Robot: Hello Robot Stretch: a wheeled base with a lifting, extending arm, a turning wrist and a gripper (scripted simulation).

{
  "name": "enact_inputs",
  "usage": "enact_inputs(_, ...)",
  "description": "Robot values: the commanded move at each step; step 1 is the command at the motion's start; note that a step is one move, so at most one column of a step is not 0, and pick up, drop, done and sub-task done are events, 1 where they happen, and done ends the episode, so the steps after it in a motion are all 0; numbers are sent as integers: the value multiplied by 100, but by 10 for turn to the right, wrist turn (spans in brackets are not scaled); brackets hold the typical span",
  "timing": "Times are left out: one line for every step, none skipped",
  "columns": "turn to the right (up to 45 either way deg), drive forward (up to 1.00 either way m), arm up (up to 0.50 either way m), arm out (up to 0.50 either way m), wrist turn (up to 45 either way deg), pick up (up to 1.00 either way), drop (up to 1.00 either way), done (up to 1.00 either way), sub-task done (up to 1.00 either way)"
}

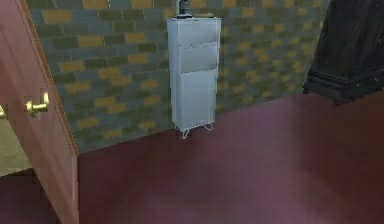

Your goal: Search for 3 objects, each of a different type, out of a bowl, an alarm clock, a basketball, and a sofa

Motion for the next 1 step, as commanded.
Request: enact_inputs(-450,0,0,0,0,0,0,0,0)
